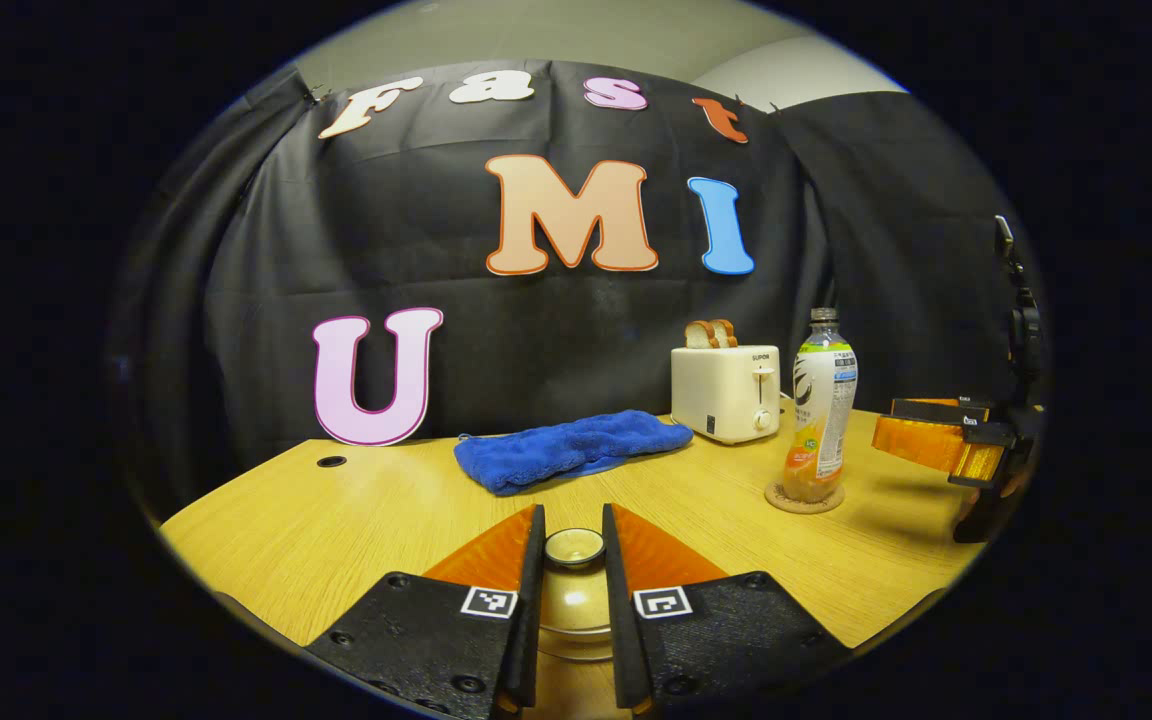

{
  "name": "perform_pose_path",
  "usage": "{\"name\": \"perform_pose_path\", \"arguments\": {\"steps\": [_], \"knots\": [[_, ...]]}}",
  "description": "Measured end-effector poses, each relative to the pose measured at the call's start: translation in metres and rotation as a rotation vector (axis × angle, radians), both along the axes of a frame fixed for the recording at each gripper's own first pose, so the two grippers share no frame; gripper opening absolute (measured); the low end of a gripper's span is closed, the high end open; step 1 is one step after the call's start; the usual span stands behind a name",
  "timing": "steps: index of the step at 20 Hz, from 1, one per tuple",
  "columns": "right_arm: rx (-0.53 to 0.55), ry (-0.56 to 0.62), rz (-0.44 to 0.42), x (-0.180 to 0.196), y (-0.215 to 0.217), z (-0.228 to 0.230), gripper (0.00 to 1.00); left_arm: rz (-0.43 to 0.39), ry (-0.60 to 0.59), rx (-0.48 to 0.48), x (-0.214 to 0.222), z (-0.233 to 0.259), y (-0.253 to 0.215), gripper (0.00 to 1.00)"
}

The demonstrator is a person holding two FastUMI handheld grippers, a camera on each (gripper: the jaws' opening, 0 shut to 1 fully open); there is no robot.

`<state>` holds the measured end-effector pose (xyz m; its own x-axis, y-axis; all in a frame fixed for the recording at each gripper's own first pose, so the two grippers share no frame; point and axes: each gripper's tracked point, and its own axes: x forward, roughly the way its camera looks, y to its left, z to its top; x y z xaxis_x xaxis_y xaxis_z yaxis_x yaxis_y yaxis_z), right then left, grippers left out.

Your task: Open the teacup lid with one hand, grasp the water bottle and pour water into the teacup with the other hand; after pouring, place the water bottle on the coaster and then close the teacup lid.

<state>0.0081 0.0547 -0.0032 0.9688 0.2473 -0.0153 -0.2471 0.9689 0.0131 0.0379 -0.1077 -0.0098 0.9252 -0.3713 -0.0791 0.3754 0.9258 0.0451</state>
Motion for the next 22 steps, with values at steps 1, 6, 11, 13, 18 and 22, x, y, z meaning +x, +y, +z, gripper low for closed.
{"name": "perform_pose_path", "arguments": {"steps": [1, 6, 11, 13, 18, 22], "knots": [[0.0, 0.0, 0.0, 0.0, 0.0, 0.0, 0.9, -0.005, 0.006, 0.007, 0.001, -0.001, -0.001, 0.28], [0.0, 0.0, 0.0, 0.0, 0.0, 0.0, 0.93, -0.026, 0.033, 0.036, 0.002, -0.007, -0.007, 0.28], [0.0, 0.0, 0.0, -0.001, 0.0, 0.0, 0.9, -0.027, 0.047, 0.047, 0.002, -0.009, -0.007, 0.41], [0.0, 0.0, 0.0, 0.0, 0.0, 0.0, 0.9, -0.029, 0.041, 0.04, 0.001, -0.008, -0.007, 0.52], [0.001, 0.0, 0.0, -0.001, 0.0, 0.0, 0.9, -0.008, 0.01, 0.005, 0.0, -0.001, 0.001, 0.93], [0.001, 0.0, 0.0, -0.001, 0.0, 0.0, 0.87, 0.013, -0.022, -0.038, -0.006, 0.004, 0.009, 0.93]]}}
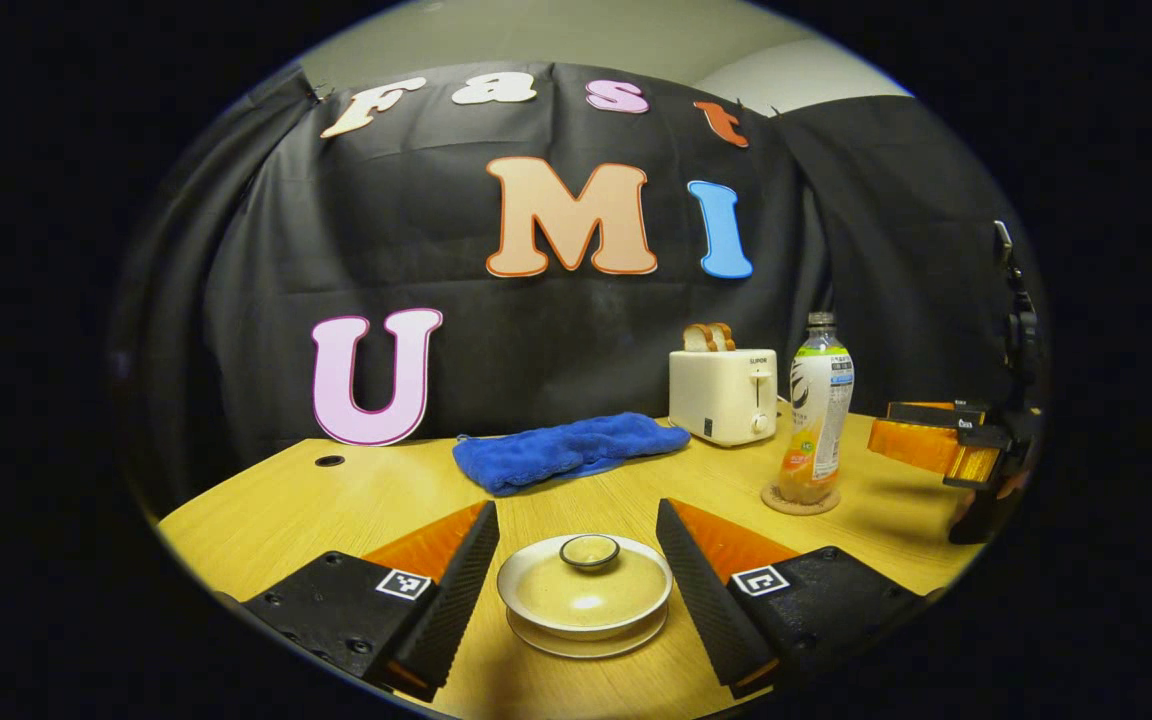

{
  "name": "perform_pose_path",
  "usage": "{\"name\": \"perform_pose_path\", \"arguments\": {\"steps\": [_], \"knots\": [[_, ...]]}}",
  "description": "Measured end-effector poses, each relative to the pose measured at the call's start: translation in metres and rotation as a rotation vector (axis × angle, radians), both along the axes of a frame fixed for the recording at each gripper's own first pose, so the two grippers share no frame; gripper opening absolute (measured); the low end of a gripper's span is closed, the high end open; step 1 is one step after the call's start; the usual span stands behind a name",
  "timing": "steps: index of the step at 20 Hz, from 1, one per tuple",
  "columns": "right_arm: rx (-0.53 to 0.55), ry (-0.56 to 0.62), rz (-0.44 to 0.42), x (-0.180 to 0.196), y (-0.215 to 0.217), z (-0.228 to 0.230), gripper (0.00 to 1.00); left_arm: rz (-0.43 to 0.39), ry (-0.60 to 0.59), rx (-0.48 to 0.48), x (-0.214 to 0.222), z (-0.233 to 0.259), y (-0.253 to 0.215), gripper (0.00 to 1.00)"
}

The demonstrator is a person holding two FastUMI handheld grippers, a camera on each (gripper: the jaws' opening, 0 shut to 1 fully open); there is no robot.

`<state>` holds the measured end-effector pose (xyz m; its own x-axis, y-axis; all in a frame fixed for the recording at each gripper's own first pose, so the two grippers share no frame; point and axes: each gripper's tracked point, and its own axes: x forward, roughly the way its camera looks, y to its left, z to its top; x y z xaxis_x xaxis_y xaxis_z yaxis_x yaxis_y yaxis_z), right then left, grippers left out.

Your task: Open the teacup lid with one hand, grasp the water bottle and pour water into the teacup with the other hand; after pouring, place the water bottle on the coaster and then close the teacup lid.

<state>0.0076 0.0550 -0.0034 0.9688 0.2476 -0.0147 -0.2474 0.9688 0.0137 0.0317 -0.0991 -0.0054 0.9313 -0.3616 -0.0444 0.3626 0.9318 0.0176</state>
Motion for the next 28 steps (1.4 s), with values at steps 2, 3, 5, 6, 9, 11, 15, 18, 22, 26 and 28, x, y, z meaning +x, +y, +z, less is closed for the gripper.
{"name": "perform_pose_path", "arguments": {"steps": [2, 3, 5, 6, 9, 11, 15, 18, 22, 26, 28], "knots": [[0.0, 0.0, 0.0, 0.0, 0.0, 0.0, 0.88, 0.005, -0.009, -0.012, -0.007, 0.002, 0.005, 0.93], [0.0, 0.0, 0.0, 0.0, 0.0, 0.0, 0.93, 0.011, -0.02, -0.022, -0.01, 0.005, 0.008, 0.93], [0.0, 0.0, 0.0, 0.0, 0.0, 0.0, 0.93, 0.027, -0.039, -0.031, -0.015, 0.01, 0.015, 0.93], [0.0, 0.0, 0.0, 0.0, 0.0, 0.0, 0.93, 0.046, -0.035, -0.03, -0.016, 0.007, 0.02, 0.92], [0.0, -0.001, 0.0, 0.0, 0.0, 0.0, 0.9, 0.096, -0.038, -0.029, -0.022, 0.009, 0.033, 0.93], [-0.001, 0.0, -0.003, 0.0, -0.001, 0.0, 0.88, 0.139, -0.034, -0.027, -0.024, 0.008, 0.044, 0.93], [-0.001, -0.002, -0.009, -0.001, -0.002, 0.0, 0.9, 0.242, -0.033, -0.021, -0.026, 0.008, 0.064, 0.94], [-0.002, -0.002, -0.012, 0.0, -0.003, 0.0, 0.88, 0.315, -0.036, -0.015, -0.027, 0.008, 0.078, 0.96], [-0.002, -0.003, -0.014, 0.001, -0.003, -0.002, 0.9, 0.422, -0.041, -0.009, -0.031, 0.009, 0.099, 0.96], [-0.002, -0.003, -0.021, 0.001, -0.005, -0.001, 0.9, 0.439, -0.037, -0.01, -0.032, 0.009, 0.099, 0.96], [-0.002, -0.003, -0.028, 0.002, -0.006, -0.001, 0.9, 0.432, -0.035, -0.012, -0.032, 0.009, 0.098, 0.96]]}}
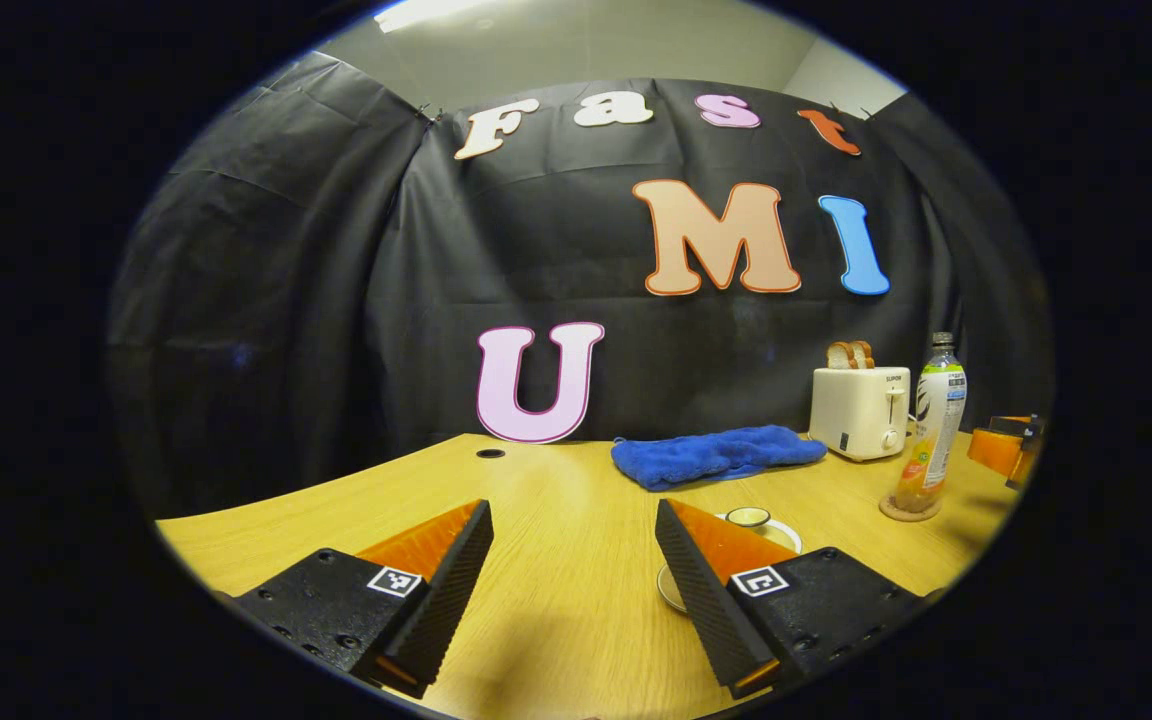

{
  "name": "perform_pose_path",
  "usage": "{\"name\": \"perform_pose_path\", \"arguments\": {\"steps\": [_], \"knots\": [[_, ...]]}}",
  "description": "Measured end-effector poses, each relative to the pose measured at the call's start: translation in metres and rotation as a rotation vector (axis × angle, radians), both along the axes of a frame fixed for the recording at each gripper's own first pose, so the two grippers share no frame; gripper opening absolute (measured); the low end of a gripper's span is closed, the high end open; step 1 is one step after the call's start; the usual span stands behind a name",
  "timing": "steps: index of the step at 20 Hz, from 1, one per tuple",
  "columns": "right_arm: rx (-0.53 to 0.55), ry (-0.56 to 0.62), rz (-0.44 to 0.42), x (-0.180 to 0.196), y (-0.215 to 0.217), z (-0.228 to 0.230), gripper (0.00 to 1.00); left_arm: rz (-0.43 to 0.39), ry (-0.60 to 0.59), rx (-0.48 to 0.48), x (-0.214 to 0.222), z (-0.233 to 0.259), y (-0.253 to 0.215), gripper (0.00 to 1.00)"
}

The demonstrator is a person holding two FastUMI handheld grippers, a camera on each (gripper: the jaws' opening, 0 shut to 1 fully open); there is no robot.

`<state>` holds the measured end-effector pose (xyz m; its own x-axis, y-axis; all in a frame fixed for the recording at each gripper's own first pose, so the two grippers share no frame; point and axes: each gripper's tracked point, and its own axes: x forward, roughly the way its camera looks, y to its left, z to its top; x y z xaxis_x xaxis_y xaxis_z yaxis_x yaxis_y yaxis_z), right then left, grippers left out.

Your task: Open the teacup lid with one hand, grasp the water bottle and pour water into the teacup with the other hand; after pouring, place the water bottle on the coaster and then close the teacup lid.

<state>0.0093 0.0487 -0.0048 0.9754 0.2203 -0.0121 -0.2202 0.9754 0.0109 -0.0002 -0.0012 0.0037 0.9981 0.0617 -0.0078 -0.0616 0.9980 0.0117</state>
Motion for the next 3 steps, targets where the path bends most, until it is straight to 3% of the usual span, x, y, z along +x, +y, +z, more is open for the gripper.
{"name": "perform_pose_path", "arguments": {"steps": [1, 3], "knots": [[0.0, -0.001, -0.002, 0.0005, -0.001, 0.0005, 0.87, 0.0, -0.002, -0.001, -0.0006, 0.0005, 0.0005, 0.96], [0.0, -0.001, -0.004, -0.0004, 0.0003, 0.0008, 0.9, 0.001, -0.001, -0.001, -0.0018, 0.0002, 0.0006, 0.96]]}}
